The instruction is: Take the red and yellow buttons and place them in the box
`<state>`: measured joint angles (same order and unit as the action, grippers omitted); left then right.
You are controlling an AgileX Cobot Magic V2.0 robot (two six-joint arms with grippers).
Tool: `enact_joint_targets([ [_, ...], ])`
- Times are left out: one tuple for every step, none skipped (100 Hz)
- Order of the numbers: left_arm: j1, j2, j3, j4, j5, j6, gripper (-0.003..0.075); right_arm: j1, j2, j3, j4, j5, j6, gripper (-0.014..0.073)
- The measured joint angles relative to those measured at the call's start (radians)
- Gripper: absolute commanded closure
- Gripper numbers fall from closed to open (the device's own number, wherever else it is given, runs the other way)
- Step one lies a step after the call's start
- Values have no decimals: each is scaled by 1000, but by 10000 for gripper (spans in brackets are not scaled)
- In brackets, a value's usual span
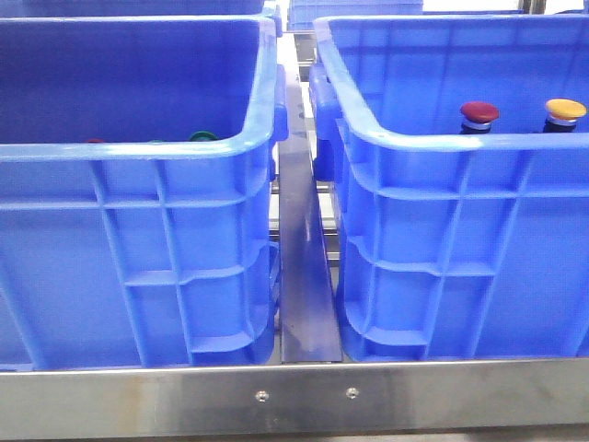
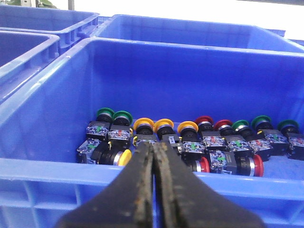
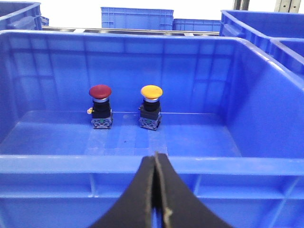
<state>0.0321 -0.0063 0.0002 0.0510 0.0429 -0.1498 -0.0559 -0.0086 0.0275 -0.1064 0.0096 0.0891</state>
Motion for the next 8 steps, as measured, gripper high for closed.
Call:
enact_joint_targets([
  [0,0,0,0,0,0,741,0,0,0,0,0,0,662],
  [0,0,0,0,0,0,741,0,0,0,0,0,0,662],
  [0,0,0,0,0,0,741,0,0,0,0,0,0,662],
  [0,0,0,0,0,0,741,0,0,0,0,0,0,662],
  [0,0,0,0,0,0,741,0,0,0,0,0,0,662],
  [0,0,0,0,0,0,741,0,0,0,0,0,0,662],
  [0,0,0,0,0,0,741,0,0,0,0,0,0,662],
  [0,0,0,0,0,0,741,0,0,0,0,0,0,662],
])
